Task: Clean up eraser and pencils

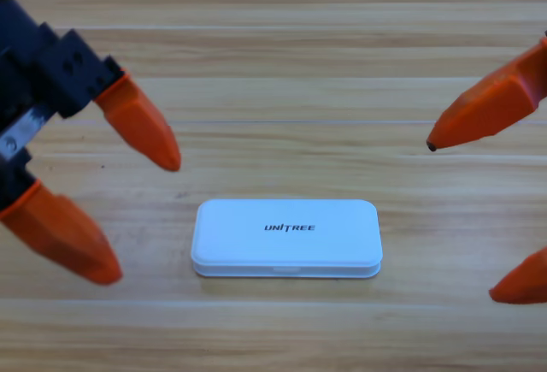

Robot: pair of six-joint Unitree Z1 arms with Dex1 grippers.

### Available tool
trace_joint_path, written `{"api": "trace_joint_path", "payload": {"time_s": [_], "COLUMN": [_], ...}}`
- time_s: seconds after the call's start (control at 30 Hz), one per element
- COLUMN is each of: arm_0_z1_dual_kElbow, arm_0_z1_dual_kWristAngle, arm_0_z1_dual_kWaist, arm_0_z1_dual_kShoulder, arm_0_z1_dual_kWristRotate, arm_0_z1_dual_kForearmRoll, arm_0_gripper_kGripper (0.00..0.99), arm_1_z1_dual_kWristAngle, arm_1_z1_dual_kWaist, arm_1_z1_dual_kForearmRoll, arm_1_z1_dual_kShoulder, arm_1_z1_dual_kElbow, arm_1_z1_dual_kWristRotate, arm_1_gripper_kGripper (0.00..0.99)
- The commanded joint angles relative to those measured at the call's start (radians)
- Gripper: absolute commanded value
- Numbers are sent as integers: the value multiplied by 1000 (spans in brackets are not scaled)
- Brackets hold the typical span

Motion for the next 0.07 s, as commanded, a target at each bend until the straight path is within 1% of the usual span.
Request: {"api": "trace_joint_path", "payload": {"time_s": [0.03, 0.07], "arm_0_z1_dual_kElbow": [57, 58], "arm_0_z1_dual_kWristAngle": [-2, -2], "arm_0_z1_dual_kWaist": [-40, -40], "arm_0_z1_dual_kShoulder": [-7, -7], "arm_0_z1_dual_kWristRotate": [-12, -13], "arm_0_z1_dual_kForearmRoll": [-32, -33], "arm_0_gripper_kGripper": [990, 990], "arm_1_z1_dual_kWristAngle": [19, 19], "arm_1_z1_dual_kWaist": [-29, -29], "arm_1_z1_dual_kForearmRoll": [-16, -16], "arm_1_z1_dual_kShoulder": [3, 3], "arm_1_z1_dual_kElbow": [37, 37], "arm_1_z1_dual_kWristRotate": [5, 5], "arm_1_gripper_kGripper": [943, 943]}}
